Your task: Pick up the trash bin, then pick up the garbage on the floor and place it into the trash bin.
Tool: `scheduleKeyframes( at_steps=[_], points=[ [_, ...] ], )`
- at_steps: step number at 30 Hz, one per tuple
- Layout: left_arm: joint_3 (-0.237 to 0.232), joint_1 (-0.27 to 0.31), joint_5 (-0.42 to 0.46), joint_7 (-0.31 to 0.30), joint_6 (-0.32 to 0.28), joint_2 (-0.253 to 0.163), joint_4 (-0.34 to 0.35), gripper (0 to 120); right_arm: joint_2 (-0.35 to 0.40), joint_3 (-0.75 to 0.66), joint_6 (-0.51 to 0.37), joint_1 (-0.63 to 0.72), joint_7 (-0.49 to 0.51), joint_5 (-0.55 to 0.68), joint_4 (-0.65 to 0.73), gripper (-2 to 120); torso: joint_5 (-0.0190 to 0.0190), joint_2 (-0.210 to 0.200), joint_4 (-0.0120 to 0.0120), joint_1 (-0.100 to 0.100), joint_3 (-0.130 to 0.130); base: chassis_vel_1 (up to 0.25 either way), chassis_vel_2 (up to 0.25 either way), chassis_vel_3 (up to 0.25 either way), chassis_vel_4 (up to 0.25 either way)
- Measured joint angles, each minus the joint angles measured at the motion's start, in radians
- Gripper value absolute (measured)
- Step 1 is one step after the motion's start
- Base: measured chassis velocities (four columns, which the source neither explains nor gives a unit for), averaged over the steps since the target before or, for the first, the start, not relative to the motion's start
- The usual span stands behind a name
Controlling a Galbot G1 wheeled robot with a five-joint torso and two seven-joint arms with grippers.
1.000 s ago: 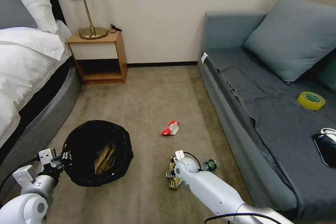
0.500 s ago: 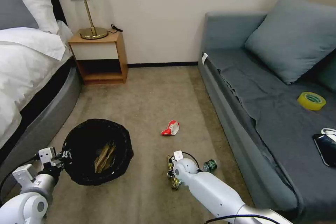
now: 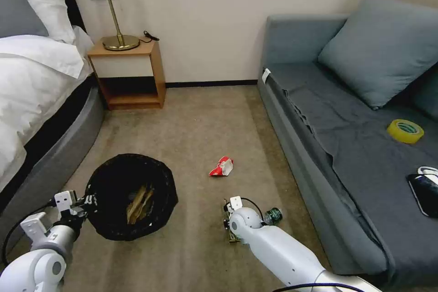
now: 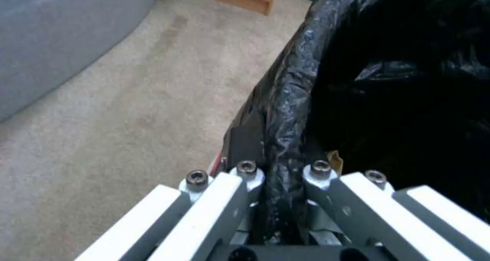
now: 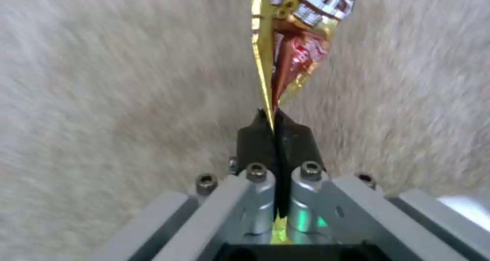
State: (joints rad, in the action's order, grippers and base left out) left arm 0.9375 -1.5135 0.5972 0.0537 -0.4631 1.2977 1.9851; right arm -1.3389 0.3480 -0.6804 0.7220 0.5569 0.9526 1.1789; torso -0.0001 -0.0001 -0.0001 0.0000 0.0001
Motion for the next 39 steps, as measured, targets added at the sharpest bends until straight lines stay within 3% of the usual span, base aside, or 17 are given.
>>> scheduleKeyframes(
  at_steps=[11,14,23,30,39],
  points=[
    [-0.041,0.008,0.001,-0.013,-0.021,0.003,0.008,3,0.073,-0.068,0.042,-0.076,0.076,0.1,0.328,0,0.0001,0.0,0.0,0.0,0.0,0.0,0.0,0.0,0.0],
    [-0.055,0.009,0.001,-0.019,-0.028,0.004,0.015,3,0.082,-0.086,0.116,-0.121,0.036,0.108,0.468,0,0.0001,0.0,0.0002,0.0,0.0,0.0,0.0,0.0,0.0],
    [-0.086,0.015,-0.004,-0.032,-0.043,0.018,0.03,3,0.11,-0.038,0.266,-0.16,-0.062,0.119,0.722,0,0.0001,0.0,0.0001,0.0,0.0,0.0,0.0,0.0,0.0],
    [-0.105,0.017,0.001,-0.044,-0.055,0.028,0.045,3,0.14,0.063,0.317,-0.094,-0.195,0.07,0.826,0,0.0002,0.0,0.0,0.0,0.0,0.0,0.0,0.0,0.0],
    [-0.12,0.0,0.019,-0.056,-0.066,0.048,0.076,3,0.11,0.168,0.329,-0.019,-0.249,-0.047,0.766,0,0.0002,0.0,0.0001,0.0,0.0,0.0,0.0,0.0,0.0]
  ],
)
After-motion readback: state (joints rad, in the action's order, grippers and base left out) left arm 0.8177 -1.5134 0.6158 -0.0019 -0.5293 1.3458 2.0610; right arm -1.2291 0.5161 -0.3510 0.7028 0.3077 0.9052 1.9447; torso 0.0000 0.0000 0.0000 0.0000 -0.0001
